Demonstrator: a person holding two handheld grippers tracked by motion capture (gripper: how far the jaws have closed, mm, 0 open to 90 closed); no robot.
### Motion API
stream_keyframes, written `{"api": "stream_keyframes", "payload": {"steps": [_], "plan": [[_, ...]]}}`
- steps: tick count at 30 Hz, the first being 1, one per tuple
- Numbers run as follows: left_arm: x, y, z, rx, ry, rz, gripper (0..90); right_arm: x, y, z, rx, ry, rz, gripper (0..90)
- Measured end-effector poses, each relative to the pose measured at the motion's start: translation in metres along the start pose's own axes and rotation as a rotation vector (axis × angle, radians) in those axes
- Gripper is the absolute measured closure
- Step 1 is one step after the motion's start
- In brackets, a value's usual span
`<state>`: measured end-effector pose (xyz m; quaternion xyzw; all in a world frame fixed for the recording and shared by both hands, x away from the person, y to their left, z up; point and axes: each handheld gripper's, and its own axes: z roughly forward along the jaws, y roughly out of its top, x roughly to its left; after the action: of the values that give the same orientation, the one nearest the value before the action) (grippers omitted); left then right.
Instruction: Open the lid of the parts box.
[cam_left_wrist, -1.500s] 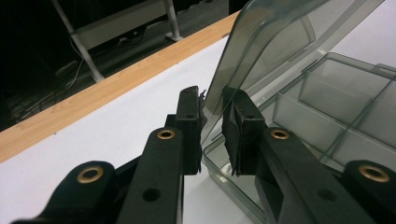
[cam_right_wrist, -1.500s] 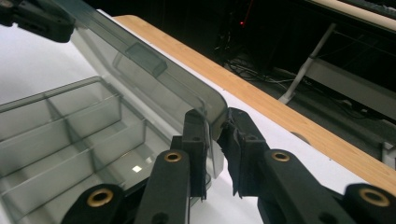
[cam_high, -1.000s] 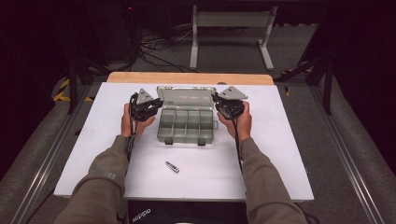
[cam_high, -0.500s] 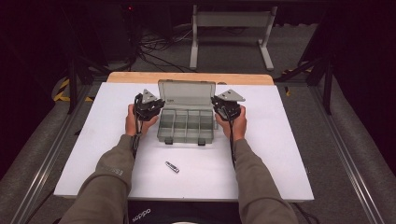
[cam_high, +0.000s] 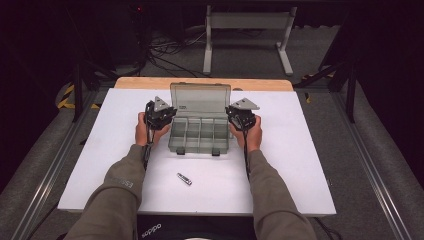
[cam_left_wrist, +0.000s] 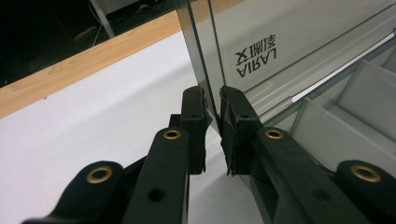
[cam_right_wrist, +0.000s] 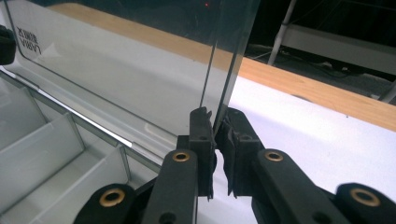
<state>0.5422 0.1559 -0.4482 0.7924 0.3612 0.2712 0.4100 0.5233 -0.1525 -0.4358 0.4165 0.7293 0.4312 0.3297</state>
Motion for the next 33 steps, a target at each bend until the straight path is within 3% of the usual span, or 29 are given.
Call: {"api": "stream_keyframes", "payload": {"steps": [16,33], "plan": [[-0.0005,-0.0006,0.0017,0.003,0.013,-0.003,79.4,0.0027,-0.0071,0.0086,0.063,-0.005,-0.006,81.5],[-0.0013,-0.0008,0.0039,0.003,0.02,0.0,78.1,0.0055,-0.0058,0.0102,0.077,-0.027,-0.029,80.1]]}}
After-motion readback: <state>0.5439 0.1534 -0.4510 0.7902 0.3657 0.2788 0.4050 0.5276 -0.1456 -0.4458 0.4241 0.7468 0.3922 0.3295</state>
